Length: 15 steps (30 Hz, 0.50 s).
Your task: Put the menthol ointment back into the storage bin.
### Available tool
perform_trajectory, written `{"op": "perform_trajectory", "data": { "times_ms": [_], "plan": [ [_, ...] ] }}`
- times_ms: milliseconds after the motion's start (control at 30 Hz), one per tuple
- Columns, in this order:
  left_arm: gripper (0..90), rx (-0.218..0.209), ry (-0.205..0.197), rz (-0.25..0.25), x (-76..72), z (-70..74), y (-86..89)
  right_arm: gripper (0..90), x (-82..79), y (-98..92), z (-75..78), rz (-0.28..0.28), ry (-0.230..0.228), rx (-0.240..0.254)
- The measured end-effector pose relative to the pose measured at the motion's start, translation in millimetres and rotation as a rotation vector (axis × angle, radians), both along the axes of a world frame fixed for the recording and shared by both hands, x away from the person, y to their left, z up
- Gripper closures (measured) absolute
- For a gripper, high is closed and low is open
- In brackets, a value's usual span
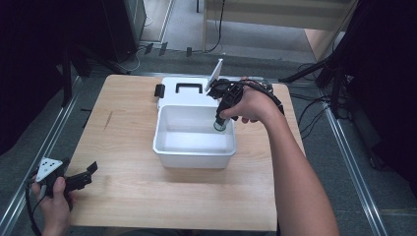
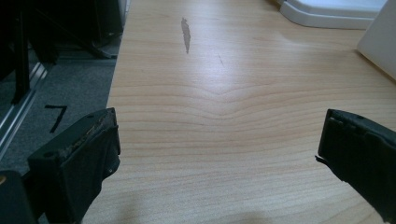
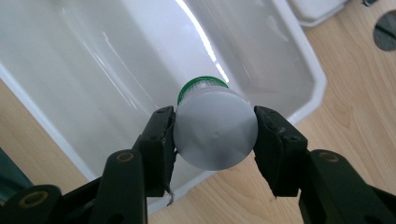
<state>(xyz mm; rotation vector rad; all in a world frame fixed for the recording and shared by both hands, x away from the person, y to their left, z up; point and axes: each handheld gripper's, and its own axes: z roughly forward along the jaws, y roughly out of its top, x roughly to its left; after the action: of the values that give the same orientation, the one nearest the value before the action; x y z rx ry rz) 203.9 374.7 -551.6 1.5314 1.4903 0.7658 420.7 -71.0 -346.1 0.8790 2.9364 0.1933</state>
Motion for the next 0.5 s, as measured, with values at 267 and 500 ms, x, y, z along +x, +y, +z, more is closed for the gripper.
{"op": "perform_trajectory", "data": {
  "times_ms": [267,500],
  "plan": [
    [0.0,-0.001,-0.004,0.003,0.4,-0.4,-0.5,51.9,-6.2,-1.9,-26.3,0.176,-0.041,-0.049],
    [0.0,0.0,-0.005,0.003,0.4,-0.4,-0.5,51.9,-10.1,0.0,-47.7,0.235,-0.045,-0.053]
  ]
}}
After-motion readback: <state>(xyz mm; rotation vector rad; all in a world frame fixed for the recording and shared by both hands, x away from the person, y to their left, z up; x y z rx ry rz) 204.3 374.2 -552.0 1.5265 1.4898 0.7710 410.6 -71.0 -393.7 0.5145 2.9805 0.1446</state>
